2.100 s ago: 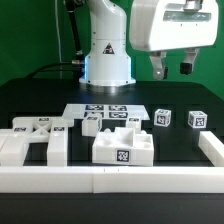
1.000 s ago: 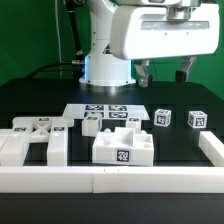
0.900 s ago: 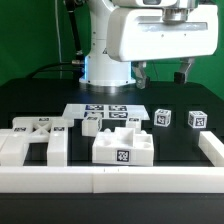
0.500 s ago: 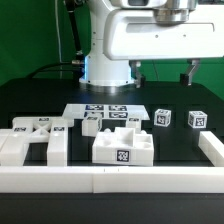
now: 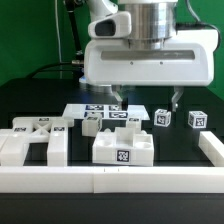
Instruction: Assemble chair
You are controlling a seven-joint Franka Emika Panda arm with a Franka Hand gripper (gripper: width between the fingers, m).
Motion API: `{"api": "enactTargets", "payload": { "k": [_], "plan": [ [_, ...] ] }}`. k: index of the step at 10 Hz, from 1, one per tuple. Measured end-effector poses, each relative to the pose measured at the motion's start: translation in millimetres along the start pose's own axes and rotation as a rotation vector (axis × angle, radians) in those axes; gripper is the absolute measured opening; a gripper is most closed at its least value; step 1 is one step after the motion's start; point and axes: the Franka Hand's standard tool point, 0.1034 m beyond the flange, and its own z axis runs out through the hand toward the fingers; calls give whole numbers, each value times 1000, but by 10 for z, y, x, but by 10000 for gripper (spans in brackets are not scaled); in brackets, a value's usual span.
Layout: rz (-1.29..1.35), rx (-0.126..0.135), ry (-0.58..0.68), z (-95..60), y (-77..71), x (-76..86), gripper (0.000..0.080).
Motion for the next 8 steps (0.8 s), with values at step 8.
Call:
{"api": "enactTargets", "payload": {
  "k": [8],
  "plan": [
    [-79, 0, 19, 300, -60, 39, 650]
  ]
}}
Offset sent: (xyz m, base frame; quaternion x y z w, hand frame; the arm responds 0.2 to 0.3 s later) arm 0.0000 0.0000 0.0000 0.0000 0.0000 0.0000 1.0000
